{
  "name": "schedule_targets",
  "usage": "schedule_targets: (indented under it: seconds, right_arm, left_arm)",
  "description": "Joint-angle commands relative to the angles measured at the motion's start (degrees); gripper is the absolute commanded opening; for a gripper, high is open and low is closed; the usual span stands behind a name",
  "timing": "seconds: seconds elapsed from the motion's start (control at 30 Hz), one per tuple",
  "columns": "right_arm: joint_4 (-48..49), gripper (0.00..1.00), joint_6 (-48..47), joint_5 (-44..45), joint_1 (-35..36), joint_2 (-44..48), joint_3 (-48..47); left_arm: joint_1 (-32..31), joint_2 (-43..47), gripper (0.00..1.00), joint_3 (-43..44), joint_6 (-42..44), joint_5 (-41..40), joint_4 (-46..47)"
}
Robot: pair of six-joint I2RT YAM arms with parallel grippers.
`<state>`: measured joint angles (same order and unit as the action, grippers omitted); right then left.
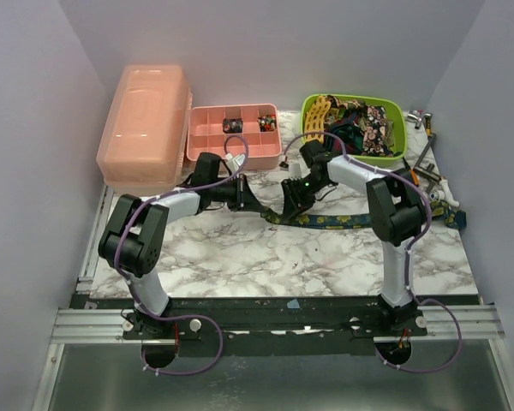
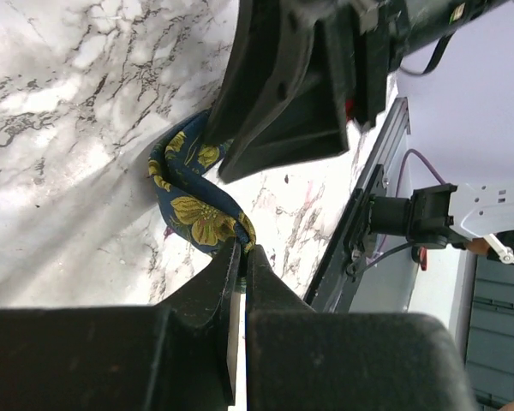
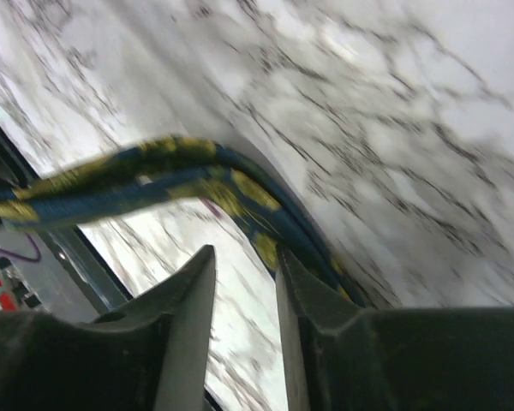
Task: Roll the ties
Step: Roll the tie at the center of the board.
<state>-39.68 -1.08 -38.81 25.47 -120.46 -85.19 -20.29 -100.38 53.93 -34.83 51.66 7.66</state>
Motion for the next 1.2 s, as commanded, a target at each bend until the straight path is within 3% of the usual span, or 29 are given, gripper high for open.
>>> schedule_targets:
  seconds: [0.0,0.33,0.47,0.63,0.7,0.83,1.03,1.17]
  right_arm:
    - [-8.5,0.42,-6.3,0.6,-4.0,3.2,1.0]
    - [-12.2,0.62,-8.1,-9.8,-9.4,6.5,2.7]
    - [-11.8,0.63,-7.1,-11.7,-10.2,5.1,2.9]
    - [-11.2,0.62,-5.3,-11.8,-10.3,2.7,1.8]
    - [-10.0,0.61,-4.2,-11.4,-10.3,1.9,1.9]
    - [-7.0,0.56,-1.1,-10.4,-10.3,0.9,2.3]
    - [-4.0,0.5,0.9,-8.6,-9.6,0.6,3.6]
    - [-2.9,0.46,2.5,-6.9,-8.5,-0.6,3.1]
  left_arm:
    - [-1.0,-1.2,0.0,1.9,-0.6,2.2,1.3]
    - [-6.1,-10.1,0.0,10.2,-5.4,3.0,4.0]
    - [-7.7,-14.3,0.0,13.5,-6.8,3.4,4.8]
    - [-7.7,-19.3,0.28,14.4,-10.7,3.3,5.9]
    - [-7.7,-20.8,0.32,14.8,-11.5,2.8,5.5]
    - [-7.8,-22.6,0.31,15.2,-13.8,2.8,6.6]
    - [-7.8,-23.6,0.12,15.5,-14.9,3.1,7.9]
    - [-7.8,-24.2,0.06,15.0,-16.5,3.1,9.6]
